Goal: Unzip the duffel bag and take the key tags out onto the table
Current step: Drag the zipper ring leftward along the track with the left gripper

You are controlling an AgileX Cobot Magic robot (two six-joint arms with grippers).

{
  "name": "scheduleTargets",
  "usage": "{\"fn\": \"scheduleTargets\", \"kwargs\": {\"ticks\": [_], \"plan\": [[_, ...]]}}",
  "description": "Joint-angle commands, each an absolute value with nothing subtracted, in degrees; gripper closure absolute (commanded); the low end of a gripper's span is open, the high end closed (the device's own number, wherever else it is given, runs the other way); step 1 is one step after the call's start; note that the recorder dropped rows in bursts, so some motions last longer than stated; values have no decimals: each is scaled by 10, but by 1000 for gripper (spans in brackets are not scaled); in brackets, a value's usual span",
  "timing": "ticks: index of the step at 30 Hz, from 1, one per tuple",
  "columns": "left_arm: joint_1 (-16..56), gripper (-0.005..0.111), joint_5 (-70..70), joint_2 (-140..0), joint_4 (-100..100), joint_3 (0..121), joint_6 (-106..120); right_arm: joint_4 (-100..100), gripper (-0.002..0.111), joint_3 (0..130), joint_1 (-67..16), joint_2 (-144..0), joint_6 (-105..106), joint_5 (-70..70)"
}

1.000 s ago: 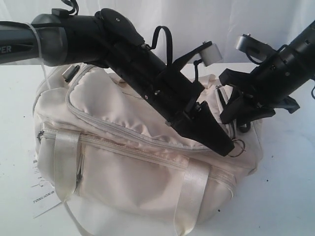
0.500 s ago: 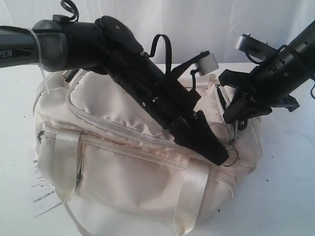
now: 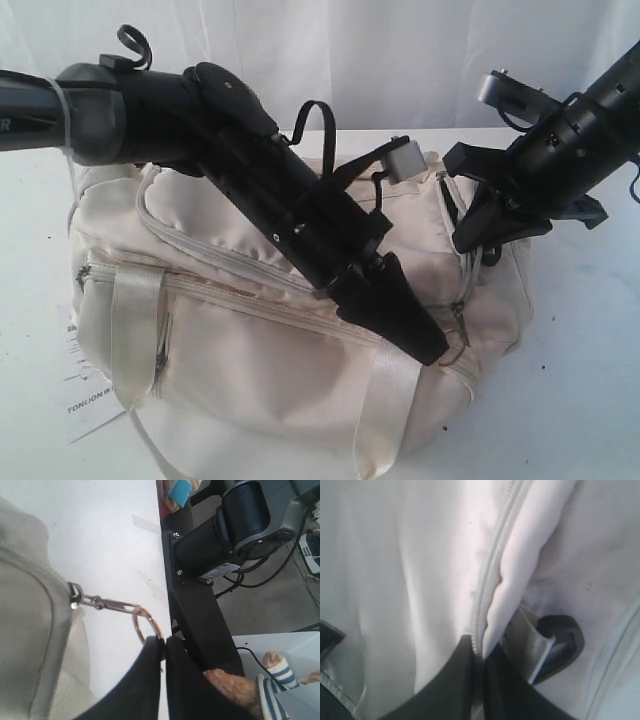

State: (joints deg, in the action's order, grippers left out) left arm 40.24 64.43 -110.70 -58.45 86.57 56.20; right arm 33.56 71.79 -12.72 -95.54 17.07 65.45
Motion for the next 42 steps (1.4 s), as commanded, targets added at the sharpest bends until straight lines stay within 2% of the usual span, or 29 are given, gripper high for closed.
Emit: {"fn": "scheduleTargets", "kwargs": {"ticks": [1,8,15,21,33,42], "plan": [[399,107,700,-1071,-581,860,563,335,108,719,-126,-951,178,632],[367,107,700,-1042,-523,853,513,335,108,719,-126,-951,178,640],[366,107,700,-1014,-484,810,510,334,108,719,-126,-951,178,647],[352,107,700,-971,-483,768,512,334,108,719,-126,-951,178,652],[276,107,700,-893,-454,693,512,332,108,719,-126,-951,181,650],[264,107,700,-878,-481,653,543,327,108,719,-126,-951,181,650]]}}
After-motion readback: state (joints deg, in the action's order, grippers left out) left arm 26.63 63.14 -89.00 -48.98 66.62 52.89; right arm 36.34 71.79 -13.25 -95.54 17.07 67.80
